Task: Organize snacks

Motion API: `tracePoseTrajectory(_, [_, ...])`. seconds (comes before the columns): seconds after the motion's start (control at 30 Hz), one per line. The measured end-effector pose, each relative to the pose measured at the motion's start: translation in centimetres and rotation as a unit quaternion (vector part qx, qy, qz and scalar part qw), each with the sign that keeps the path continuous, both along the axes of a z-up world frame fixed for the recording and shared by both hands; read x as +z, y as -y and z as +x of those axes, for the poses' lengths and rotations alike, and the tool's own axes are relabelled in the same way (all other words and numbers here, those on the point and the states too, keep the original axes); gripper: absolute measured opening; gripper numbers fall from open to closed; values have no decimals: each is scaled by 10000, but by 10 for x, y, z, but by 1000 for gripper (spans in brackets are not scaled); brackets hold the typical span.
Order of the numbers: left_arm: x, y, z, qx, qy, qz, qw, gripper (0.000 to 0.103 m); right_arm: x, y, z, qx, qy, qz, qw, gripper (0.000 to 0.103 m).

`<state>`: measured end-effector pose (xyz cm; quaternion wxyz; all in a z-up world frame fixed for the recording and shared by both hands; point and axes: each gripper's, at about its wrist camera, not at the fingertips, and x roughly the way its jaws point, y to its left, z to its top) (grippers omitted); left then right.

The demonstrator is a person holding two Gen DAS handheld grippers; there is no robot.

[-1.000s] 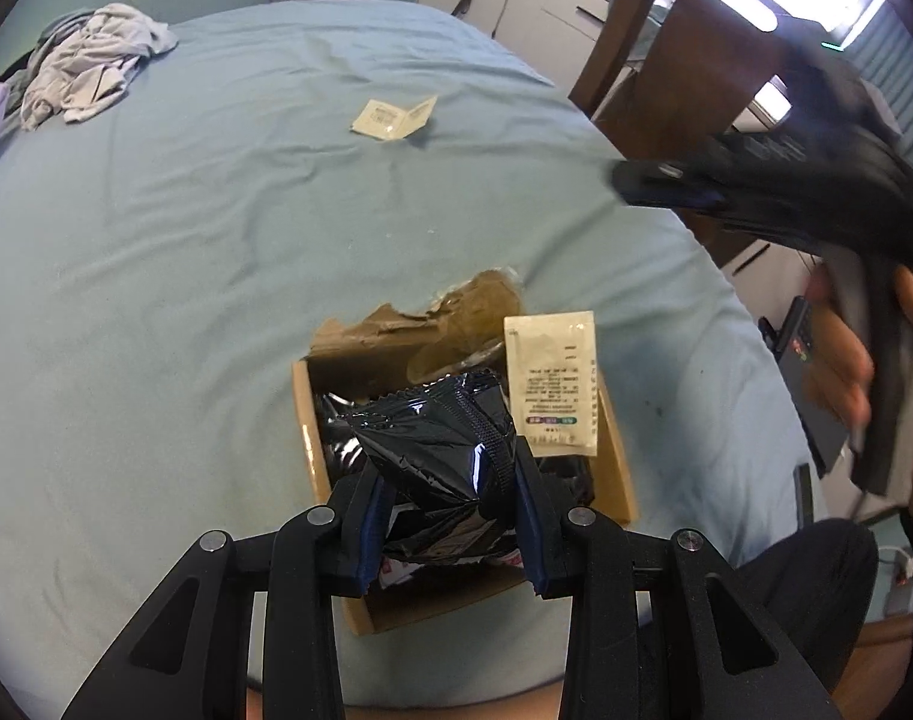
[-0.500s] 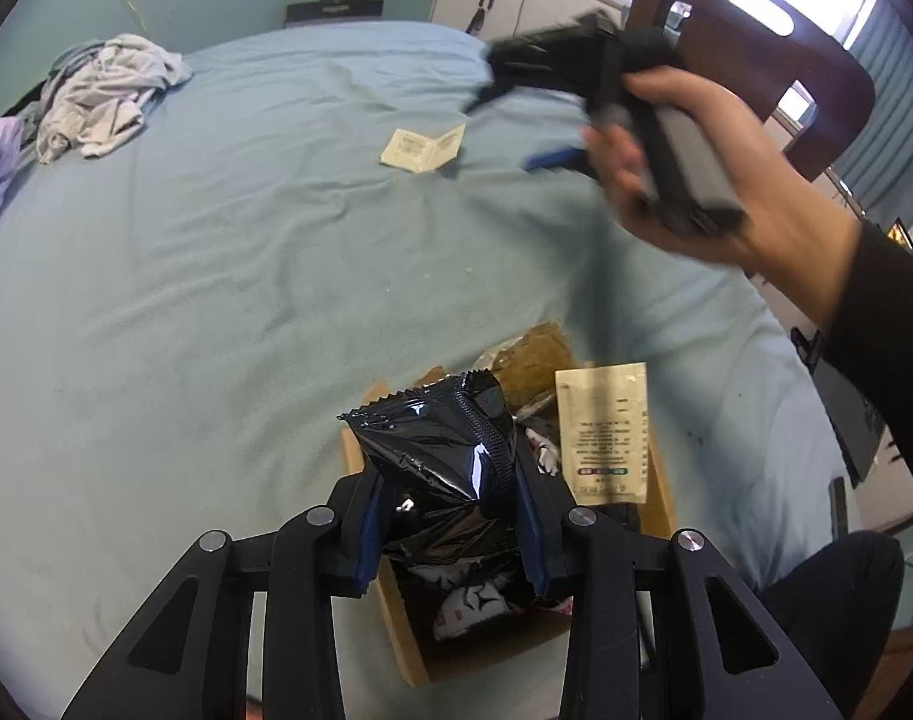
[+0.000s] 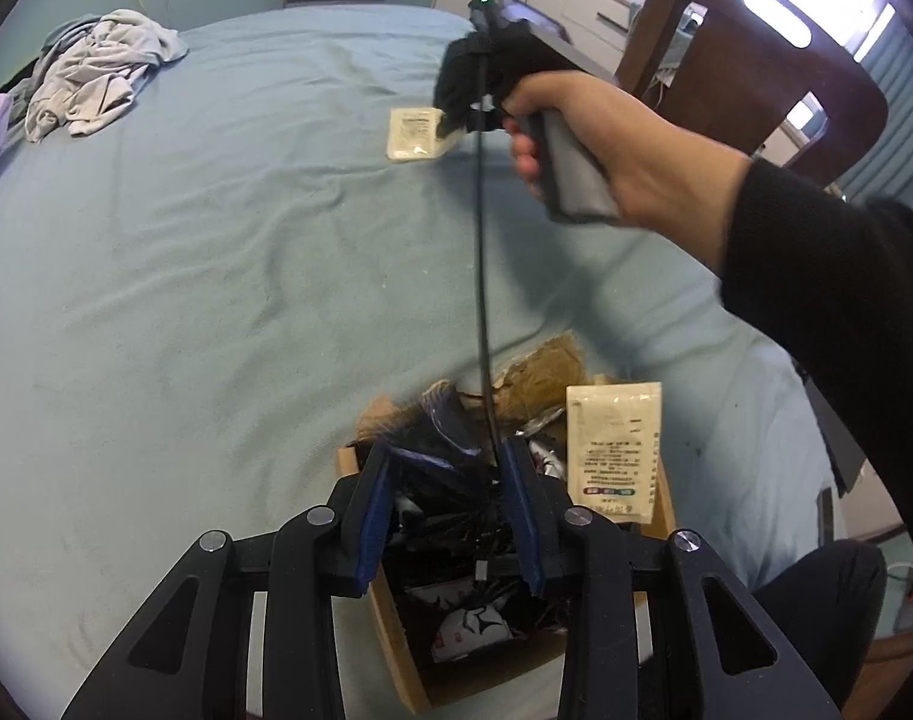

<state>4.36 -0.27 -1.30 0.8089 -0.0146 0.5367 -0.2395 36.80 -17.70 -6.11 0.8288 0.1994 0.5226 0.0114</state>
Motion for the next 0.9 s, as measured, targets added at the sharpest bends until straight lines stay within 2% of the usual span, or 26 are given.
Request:
tracePoseTrajectory(0.17, [19,-13,-10,91,355,-373,9986,33,44,-4,-58,451,429,-609,9962,2])
tracePoseTrajectory(0.3, [26,-22,-21,207,535,-293,9979,33,90,9,-129,755,683,-850,9912,2])
tracePoseTrajectory(0.4, [25,-22,-30,211,545,-203,9981,33,119,24,-186,796,836,-677,9910,2])
tracePoseTrajectory(0.53, [22,-14,-38,103,483,-119,9987,33,149,48,-268,778,1163,-195,9900,2])
tracePoseTrajectory(0.67, [14,-4,-44,-129,291,-118,9994,33,145,57,-335,838,1315,251,9874,2])
tracePoseTrajectory(0.8, [-4,12,-44,-359,96,311,9988,33,120,49,-376,964,1335,470,9852,2])
tracePoseTrajectory(0.83, [-7,14,-44,-373,101,407,9984,38,112,47,-385,961,1297,515,9855,2])
tracePoseTrajectory(0.9, [-13,19,-42,-410,75,502,9979,54,94,45,-394,910,1193,581,9870,2])
